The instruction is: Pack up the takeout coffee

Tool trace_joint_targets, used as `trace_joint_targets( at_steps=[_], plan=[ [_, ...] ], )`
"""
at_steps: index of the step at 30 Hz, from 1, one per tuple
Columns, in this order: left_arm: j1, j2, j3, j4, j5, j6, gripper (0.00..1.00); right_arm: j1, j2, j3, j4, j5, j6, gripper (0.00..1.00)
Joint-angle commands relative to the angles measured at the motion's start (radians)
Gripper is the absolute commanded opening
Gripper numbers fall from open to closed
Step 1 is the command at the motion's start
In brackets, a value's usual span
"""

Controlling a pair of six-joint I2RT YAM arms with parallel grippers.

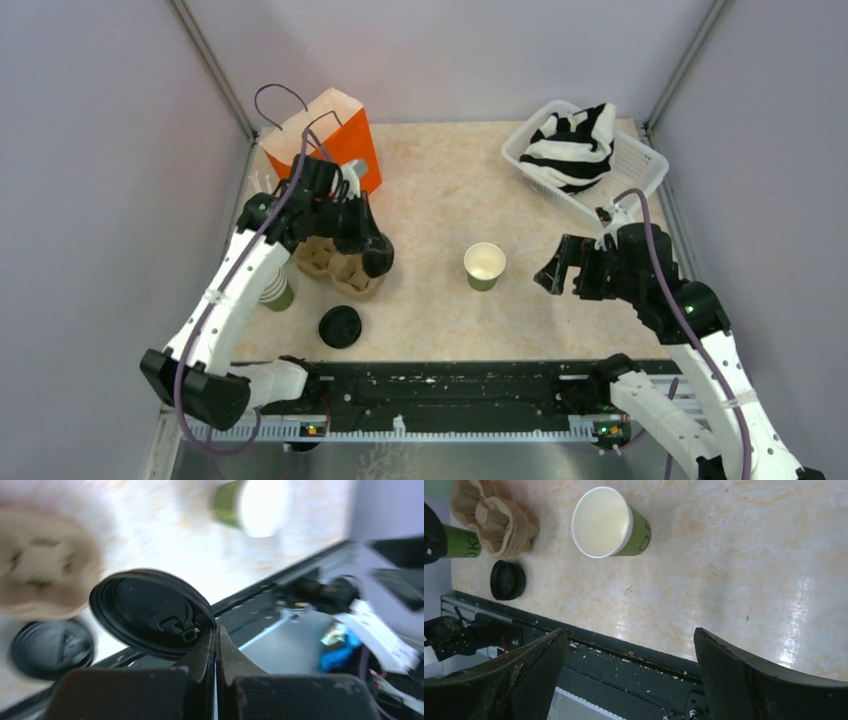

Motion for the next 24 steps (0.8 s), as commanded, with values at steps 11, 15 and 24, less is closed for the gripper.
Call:
trace_joint_targets(
  at_steps=[11,15,24],
  plan=[
    [-0.064,-0.222,-0.496,1.52,0.575,-0.861,0.0,0.042,0.082,-0.162,0.74,-0.483,0.461,0.97],
    [-0.113,-0.202,-0.494,1.541,0.567,-0.856,0.0,0.092,0.166,-0.175,0.935,-0.505,0.556,0.99],
    [-0.167,-0.174,-0.507,1.576,0.542,-0.857,0.0,0.198,0.275,-0.138,1.112,-0.481,0.612,0.99]
  ],
)
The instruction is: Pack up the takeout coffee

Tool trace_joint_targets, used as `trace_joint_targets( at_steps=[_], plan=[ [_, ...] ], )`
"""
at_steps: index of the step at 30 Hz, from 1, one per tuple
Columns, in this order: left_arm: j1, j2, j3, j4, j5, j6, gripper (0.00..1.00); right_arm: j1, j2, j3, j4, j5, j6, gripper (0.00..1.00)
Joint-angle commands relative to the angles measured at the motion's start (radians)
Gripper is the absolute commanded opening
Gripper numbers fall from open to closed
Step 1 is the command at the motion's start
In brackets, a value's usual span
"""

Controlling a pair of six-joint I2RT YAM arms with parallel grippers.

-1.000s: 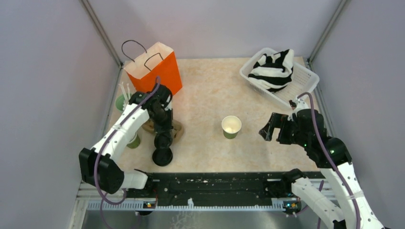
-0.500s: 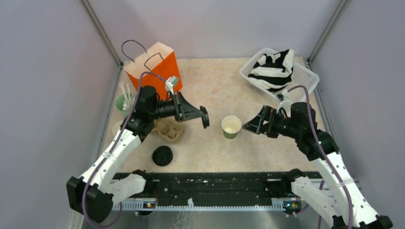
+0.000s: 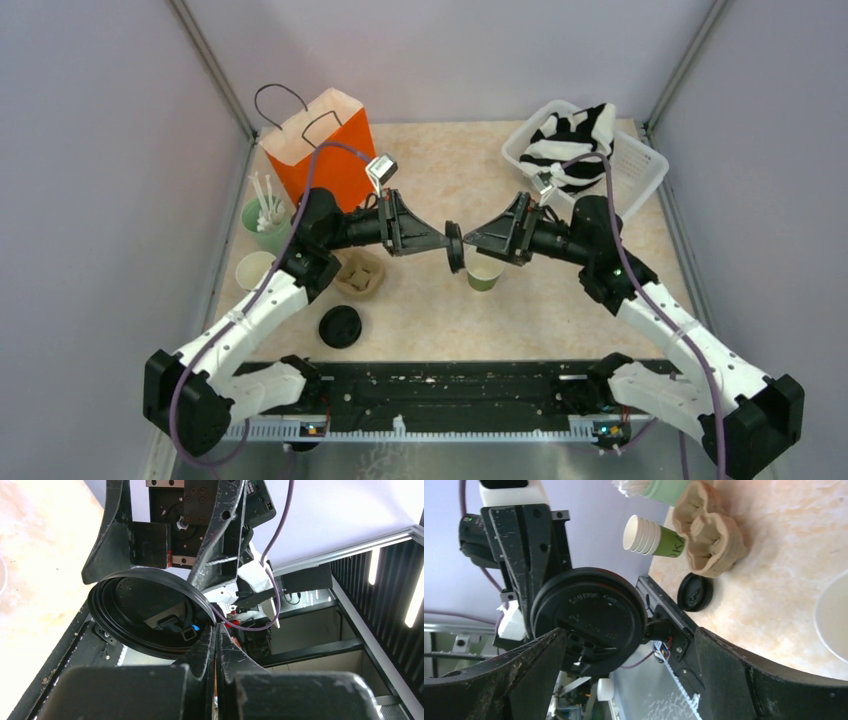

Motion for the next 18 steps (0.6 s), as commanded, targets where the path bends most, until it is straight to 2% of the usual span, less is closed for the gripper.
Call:
trace_joint_targets(
  at_steps=[1,11,18],
  plan=[
    [-0.013,0.015,0.003,0.101,0.005,-0.017,0.0,0.049,0.019,0.039,0.157,-0.012,0.045,0.99],
    [-0.017,0.037,0.01,0.104,0.011,-0.015,0.0,0.089,0.018,0.059,0.17,0.001,0.02,0.99],
    [-0.016,0.037,0.025,0.079,0.005,0.002,0.0,0.09,-0.073,0.045,0.07,0.094,-0.006,0.99]
  ],
)
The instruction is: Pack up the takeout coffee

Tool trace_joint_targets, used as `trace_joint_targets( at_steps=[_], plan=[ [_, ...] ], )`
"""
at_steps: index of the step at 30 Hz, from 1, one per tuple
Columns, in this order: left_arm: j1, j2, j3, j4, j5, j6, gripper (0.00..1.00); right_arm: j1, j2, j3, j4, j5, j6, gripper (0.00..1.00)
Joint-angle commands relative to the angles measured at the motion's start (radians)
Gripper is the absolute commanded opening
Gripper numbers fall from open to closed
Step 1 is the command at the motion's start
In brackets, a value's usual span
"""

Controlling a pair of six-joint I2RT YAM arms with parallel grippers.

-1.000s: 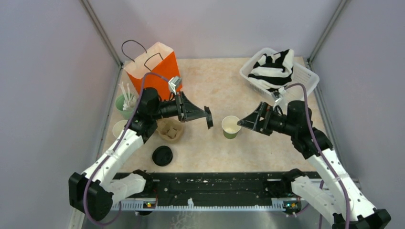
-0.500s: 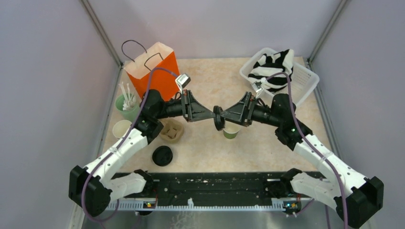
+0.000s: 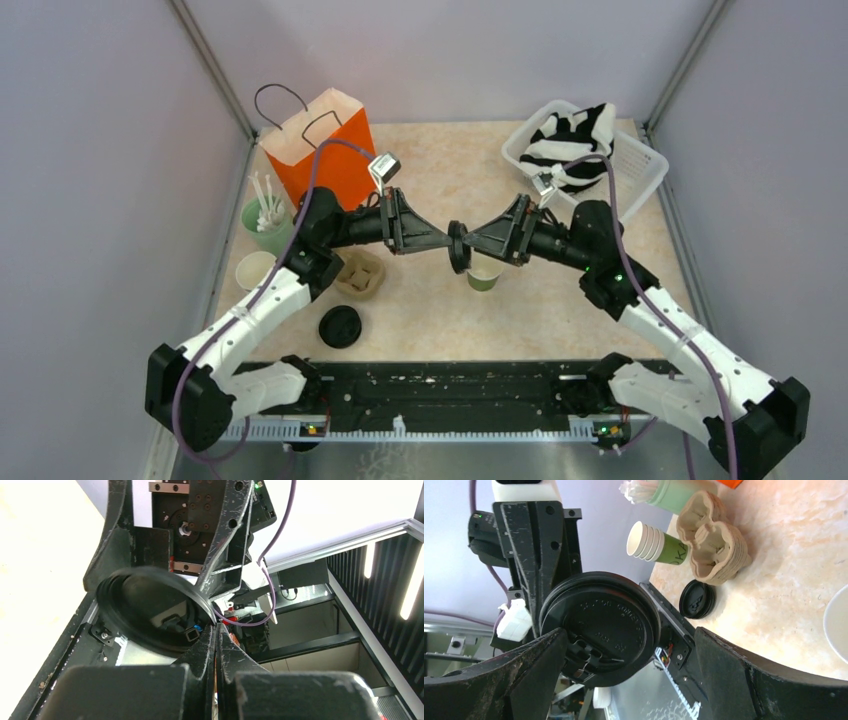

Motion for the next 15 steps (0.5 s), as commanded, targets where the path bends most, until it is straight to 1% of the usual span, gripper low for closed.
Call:
trace_joint_targets(
  at_steps=[1,8,12,15],
  plan=[
    [-0.005,0.007,0.026,0.01,-0.009,0.027,0.0,0.022,-0.079,0.042,0.02,0.038,-0.018,0.99],
    [-0.005,-0.003,0.031,-0.016,-0.005,0.044,0.0,0.023,-0.084,0.042,0.06,0.011,-0.007,0.99],
    [-0.005,-0.007,0.034,-0.024,-0.003,0.048,0.0,0.024,-0.085,0.066,0.001,0.03,-0.042,0.99],
    [-0.005,-0.011,0.037,-0.028,-0.002,0.049,0.0,0.029,-0.09,0.068,-0.005,0.03,-0.049,0.99]
  ],
)
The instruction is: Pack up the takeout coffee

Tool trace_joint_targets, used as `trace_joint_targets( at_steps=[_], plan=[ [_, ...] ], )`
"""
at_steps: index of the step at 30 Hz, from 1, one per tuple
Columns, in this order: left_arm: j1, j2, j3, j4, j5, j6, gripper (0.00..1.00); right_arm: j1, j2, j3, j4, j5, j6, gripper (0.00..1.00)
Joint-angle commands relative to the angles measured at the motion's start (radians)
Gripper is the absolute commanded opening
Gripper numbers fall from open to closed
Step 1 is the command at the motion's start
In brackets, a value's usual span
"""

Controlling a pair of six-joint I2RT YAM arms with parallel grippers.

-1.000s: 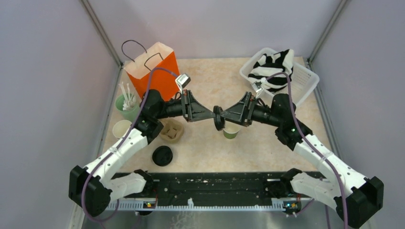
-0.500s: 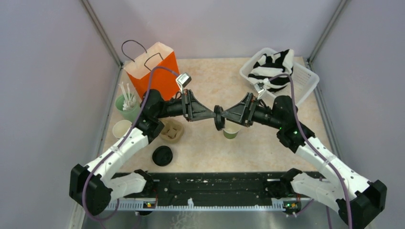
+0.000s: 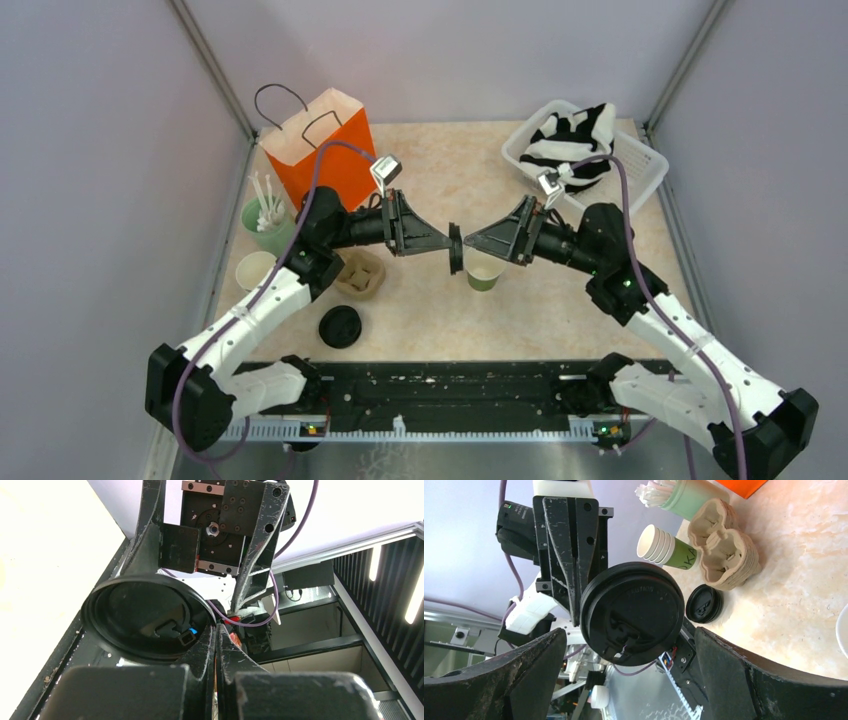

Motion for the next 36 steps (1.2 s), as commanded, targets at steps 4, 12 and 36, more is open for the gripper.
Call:
trace_joint_targets(
  at_steps=[4,12,36],
  plan=[
    [-0.003,-0.008,0.038,0.017,0.002,0.021,0.0,0.054,0.003,0.052,0.031,0.001,-0.028,0.99],
    [-0.001,-0.006,0.041,0.02,0.006,0.02,0.0,0.076,0.02,0.058,0.029,0.013,-0.035,0.99],
    [-0.003,-0.016,0.038,0.023,0.013,0.014,0.0,0.074,0.025,0.039,0.039,0.055,-0.018,0.98]
  ],
)
